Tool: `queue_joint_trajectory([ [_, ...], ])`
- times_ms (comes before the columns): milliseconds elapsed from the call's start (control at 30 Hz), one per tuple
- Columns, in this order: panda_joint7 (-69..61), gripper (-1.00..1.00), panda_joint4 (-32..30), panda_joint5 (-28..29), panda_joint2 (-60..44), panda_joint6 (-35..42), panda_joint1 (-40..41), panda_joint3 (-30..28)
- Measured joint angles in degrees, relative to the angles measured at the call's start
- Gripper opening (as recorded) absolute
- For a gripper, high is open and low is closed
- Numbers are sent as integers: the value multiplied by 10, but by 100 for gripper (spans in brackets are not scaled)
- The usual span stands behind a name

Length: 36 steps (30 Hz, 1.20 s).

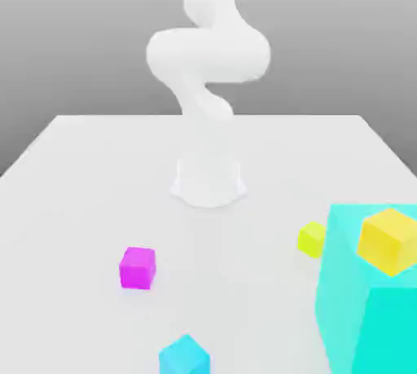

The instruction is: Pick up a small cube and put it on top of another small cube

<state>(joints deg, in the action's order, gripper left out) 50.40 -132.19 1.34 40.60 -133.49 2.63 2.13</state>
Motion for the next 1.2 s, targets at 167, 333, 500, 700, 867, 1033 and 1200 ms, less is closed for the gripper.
queue_joint_trajectory([
  [167,97,0,-8,33,-108,-35,47,38],
  [333,192,0,-16,65,-212,-68,88,70],
  [500,286,0,-24,97,-317,-102,110,83],
  [700,382,0,-35,110,-438,-145,121,80],
  [867,434,0,-45,82,-533,-184,120,78],
  [1033,464,0,-38,75,-632,-248,110,65],
  [1200,473,-100,-31,86,-669,-278,99,52],
])
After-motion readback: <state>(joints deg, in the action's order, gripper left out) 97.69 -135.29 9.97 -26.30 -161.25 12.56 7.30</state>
